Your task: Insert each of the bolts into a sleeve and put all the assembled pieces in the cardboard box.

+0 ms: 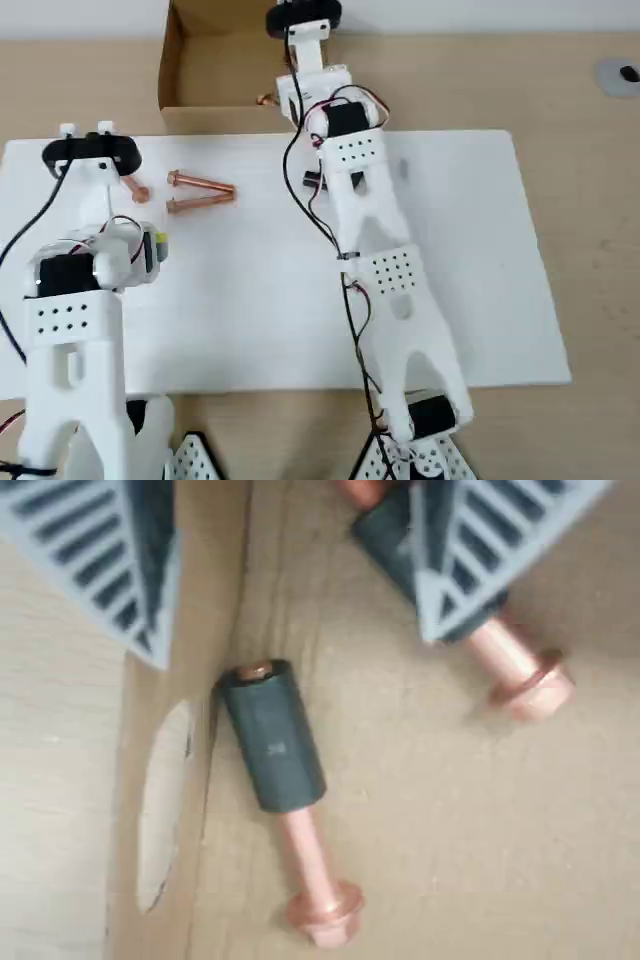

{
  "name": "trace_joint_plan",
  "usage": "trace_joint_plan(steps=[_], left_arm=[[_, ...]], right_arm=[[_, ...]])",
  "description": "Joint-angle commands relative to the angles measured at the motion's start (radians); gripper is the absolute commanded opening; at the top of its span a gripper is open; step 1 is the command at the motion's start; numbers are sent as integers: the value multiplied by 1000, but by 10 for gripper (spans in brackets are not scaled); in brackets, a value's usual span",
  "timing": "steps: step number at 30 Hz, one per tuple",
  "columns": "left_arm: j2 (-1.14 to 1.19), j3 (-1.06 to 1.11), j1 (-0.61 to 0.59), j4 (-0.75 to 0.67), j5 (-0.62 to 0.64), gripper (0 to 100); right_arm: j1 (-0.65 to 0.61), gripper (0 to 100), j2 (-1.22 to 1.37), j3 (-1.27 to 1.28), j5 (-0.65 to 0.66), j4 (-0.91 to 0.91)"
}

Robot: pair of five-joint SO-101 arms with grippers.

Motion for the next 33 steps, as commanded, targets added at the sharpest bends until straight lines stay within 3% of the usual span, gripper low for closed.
trace_joint_plan(steps=[1,11,17,25,28,30,33], left_arm=[[-7,-9,9,12,2,182],[27,-123,8,187,193,183],[245,-252,-20,201,362,183],[628,-445,-114,130,733,179],[728,-516,-106,129,870,178],[768,-563,-87,115,925,178],[789,-623,-41,109,899,178]], right_arm=[[7,202,-62,-79,8,64],[-35,178,-397,-4,41,761],[-35,178,-693,222,37,755],[-170,182,-1300,1214,48,750],[-199,182,-1423,1526,126,750],[-176,182,-1445,1606,175,750],[-84,181,-1409,1590,244,678]])
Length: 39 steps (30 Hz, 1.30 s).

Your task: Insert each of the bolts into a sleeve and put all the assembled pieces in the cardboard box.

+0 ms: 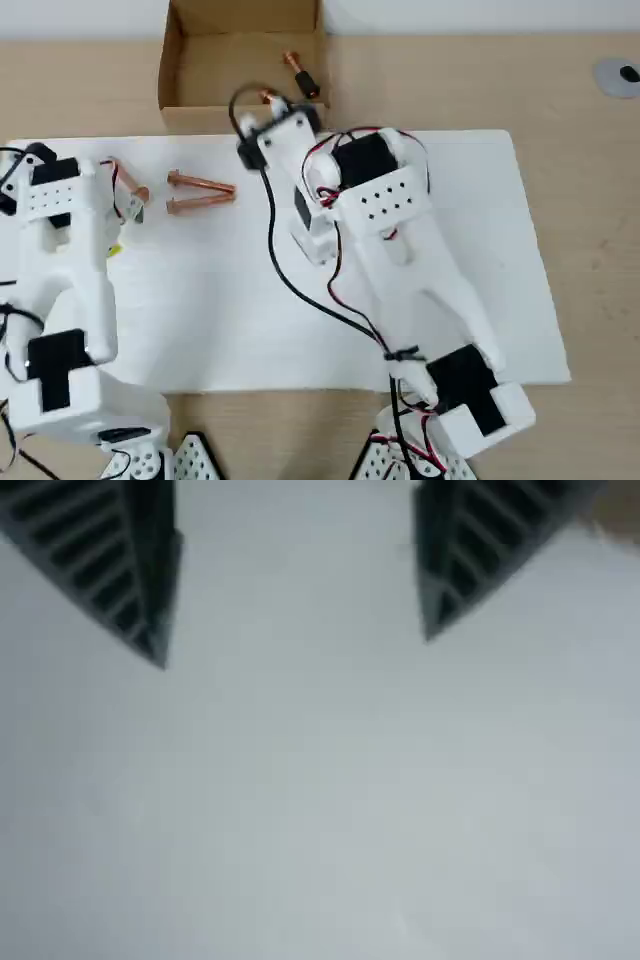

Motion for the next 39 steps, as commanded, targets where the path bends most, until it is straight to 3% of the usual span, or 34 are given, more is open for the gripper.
trace_joint_plan(steps=[1,5,10,17,28,36,39], left_arm=[[2,-97,63,-14,-3,178],[8,-115,135,-38,66,178],[8,-49,110,-201,147,178],[1,81,87,-431,230,178],[4,95,92,-446,222,178],[7,95,97,-446,189,178],[7,95,97,-446,189,178]], right_arm=[[107,181,-12,19,89,-103],[194,181,116,-58,236,-261],[143,181,404,-208,439,-336],[79,181,737,-638,531,-287],[84,181,918,-1122,592,-11],[125,183,983,-1133,738,-2],[162,235,1013,-1135,832,2]])
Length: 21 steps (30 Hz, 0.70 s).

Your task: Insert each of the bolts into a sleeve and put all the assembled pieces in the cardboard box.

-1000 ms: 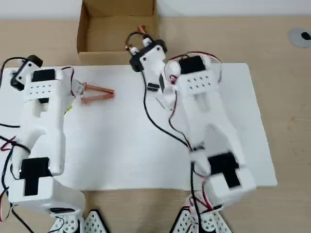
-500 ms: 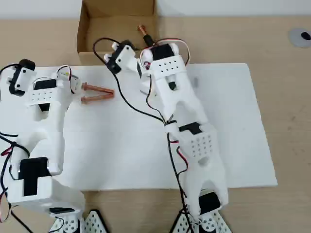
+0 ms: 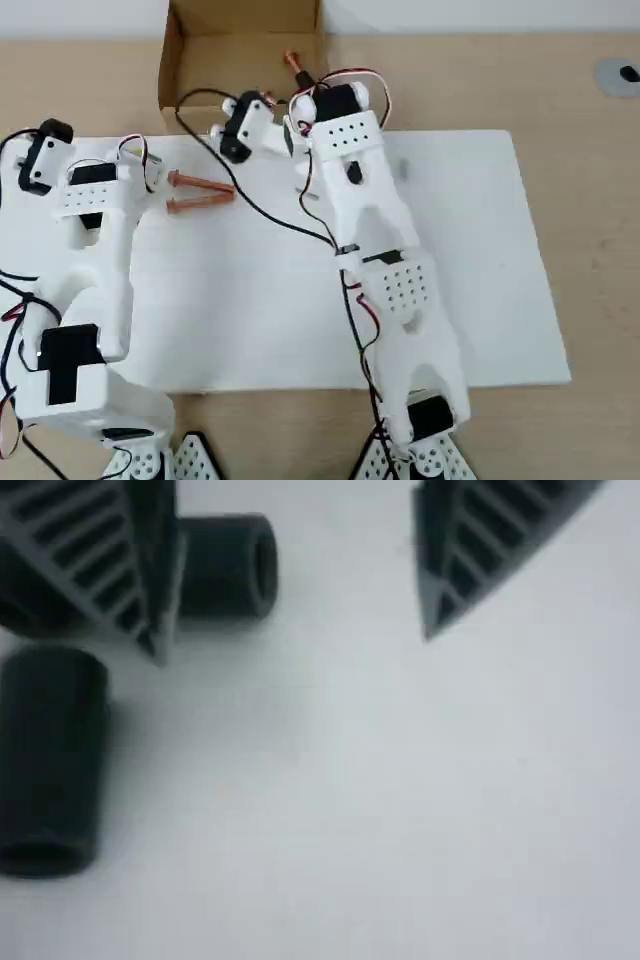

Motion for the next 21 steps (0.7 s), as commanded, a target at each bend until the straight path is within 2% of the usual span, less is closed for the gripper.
trace_joint_plan(steps=[1,10,21], left_arm=[[-7,-6,-3,-14,-9,178],[-7,-5,-3,-8,-11,178],[-5,-3,-3,-6,-46,178]], right_arm=[[62,252,4,-61,103,9],[148,267,-24,-74,354,-21],[134,270,-24,-157,322,-69]])
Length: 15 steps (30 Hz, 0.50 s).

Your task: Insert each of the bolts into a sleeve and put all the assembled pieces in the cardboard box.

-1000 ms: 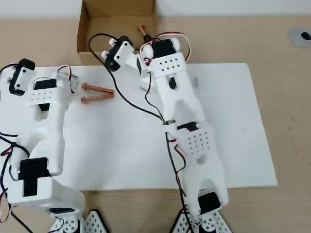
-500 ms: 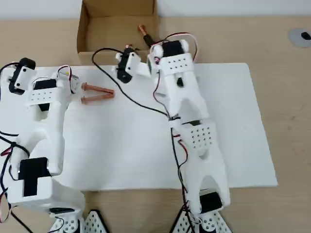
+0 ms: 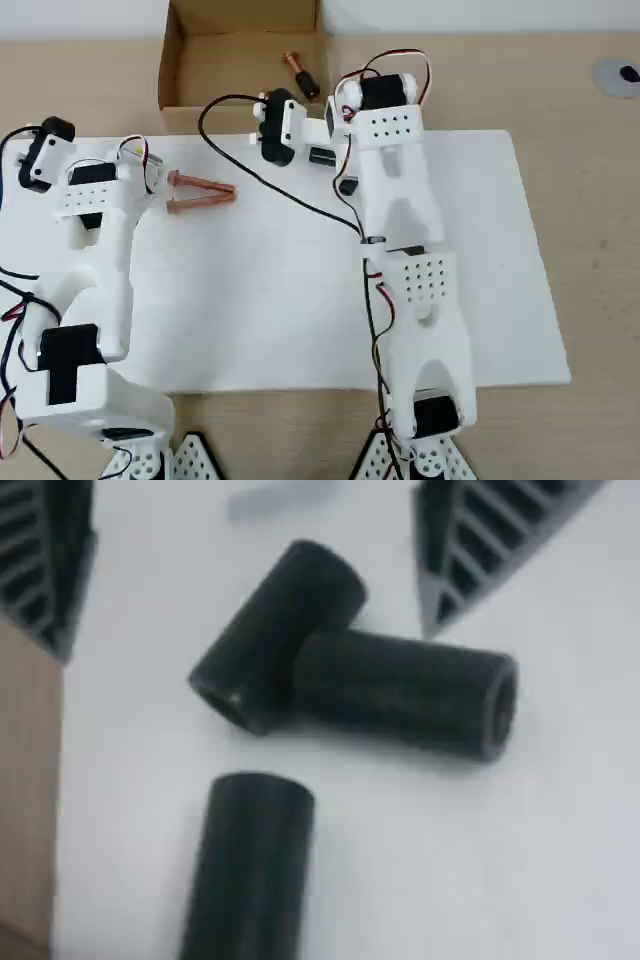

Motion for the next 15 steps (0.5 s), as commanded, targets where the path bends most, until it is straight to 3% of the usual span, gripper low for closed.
trace_joint_plan(steps=[1,15], left_arm=[[-5,-3,-3,-6,-11,178],[-5,-3,-3,-11,-11,178]], right_arm=[[8,270,-33,-44,-28,-46],[-10,268,87,-42,-103,-193]])
